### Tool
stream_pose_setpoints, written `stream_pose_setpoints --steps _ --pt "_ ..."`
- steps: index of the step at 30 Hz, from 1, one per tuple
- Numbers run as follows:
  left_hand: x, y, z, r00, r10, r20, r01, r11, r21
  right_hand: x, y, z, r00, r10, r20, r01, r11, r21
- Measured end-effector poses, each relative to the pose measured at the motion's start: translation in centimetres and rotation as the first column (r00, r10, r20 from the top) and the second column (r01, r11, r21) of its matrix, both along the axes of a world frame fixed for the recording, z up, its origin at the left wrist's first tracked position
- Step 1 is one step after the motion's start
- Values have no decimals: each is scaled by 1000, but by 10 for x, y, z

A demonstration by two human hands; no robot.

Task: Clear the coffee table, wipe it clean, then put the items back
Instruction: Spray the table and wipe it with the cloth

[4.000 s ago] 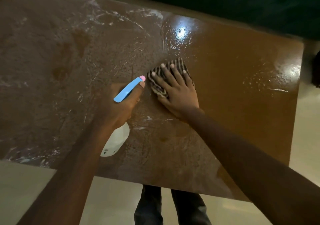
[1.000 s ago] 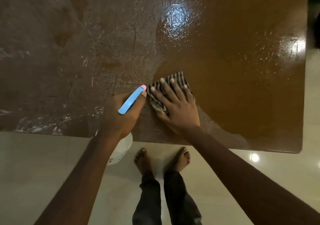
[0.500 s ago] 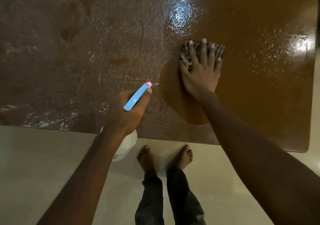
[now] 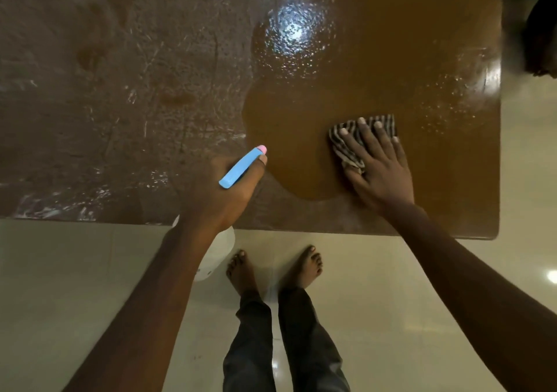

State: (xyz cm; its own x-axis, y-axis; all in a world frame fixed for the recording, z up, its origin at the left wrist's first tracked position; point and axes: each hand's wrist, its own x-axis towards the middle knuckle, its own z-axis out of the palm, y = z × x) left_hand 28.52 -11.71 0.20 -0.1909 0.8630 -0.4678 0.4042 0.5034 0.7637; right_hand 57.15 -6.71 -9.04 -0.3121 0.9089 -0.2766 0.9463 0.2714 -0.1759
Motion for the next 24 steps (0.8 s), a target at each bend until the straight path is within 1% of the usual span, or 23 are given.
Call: stream_pose_setpoints --steps 6,9,11,14,16,18,20,23,24 --pt "51 -23 -8 979 -201 19 201 979 -23 61 -47 6 966 -255 -30 255 967 -17" --pt "75 -37 -15 950 -313 -4 312 949 -53 75 -71 7 941 -333 -52 333 943 -17" --pt "88 -46 -22 931 -365 -10 364 930 -48 80 -82 7 920 -386 -64 386 922 -23" --pt "99 -56 -33 902 -430 -27 427 900 -85 81 -94 5 886 -459 -72 458 889 -26" --pt "101 -61 -38 897 -441 -43 435 894 -108 82 -99 4 859 -504 -91 504 863 -26" --pt "99 -64 -39 909 -414 -49 407 907 -112 79 -103 2 829 -548 -107 549 835 -23" --pt "93 -64 -37 927 -373 -48 367 925 -95 68 -103 0 780 -617 -106 618 786 -19" --pt "80 -61 -27 954 -300 -31 299 954 -13 35 -99 -3 675 -735 -64 735 677 -16" --pt "76 -59 -23 964 -263 -25 264 964 25 21 -97 -4 655 -755 -40 755 656 -19"
